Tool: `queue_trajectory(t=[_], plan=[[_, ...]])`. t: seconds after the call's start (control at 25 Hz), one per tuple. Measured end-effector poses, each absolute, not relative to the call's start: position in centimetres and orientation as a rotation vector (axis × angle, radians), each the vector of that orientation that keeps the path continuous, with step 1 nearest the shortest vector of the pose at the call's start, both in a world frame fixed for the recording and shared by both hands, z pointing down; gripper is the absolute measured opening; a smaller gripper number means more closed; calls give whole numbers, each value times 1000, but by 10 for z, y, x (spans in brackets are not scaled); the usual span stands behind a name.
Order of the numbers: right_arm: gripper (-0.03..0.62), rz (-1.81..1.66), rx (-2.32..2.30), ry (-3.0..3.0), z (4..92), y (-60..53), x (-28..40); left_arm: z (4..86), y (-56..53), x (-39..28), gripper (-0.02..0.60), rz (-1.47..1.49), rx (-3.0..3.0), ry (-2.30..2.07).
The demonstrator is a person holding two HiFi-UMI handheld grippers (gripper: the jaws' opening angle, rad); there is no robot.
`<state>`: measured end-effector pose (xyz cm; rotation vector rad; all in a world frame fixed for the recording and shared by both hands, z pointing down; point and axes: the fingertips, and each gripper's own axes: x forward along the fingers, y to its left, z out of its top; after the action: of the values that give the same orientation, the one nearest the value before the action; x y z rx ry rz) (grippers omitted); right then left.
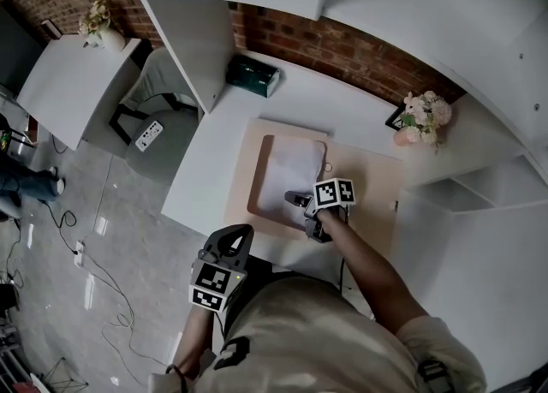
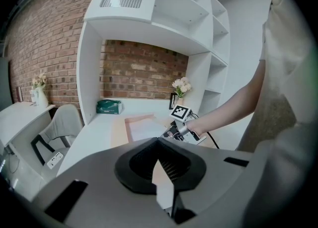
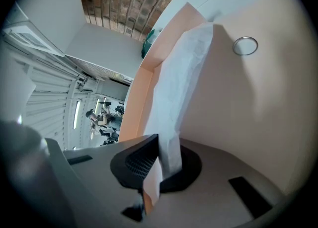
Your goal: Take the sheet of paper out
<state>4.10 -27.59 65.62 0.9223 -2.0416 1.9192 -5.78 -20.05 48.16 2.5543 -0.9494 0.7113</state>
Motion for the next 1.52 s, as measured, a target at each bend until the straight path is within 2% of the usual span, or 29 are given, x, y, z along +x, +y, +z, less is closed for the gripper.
queue_trajectory(t=[1.52], plan=[[27,1989,895,-2056,654,-268,62,474,-189,-14,15,722,2565,-958]])
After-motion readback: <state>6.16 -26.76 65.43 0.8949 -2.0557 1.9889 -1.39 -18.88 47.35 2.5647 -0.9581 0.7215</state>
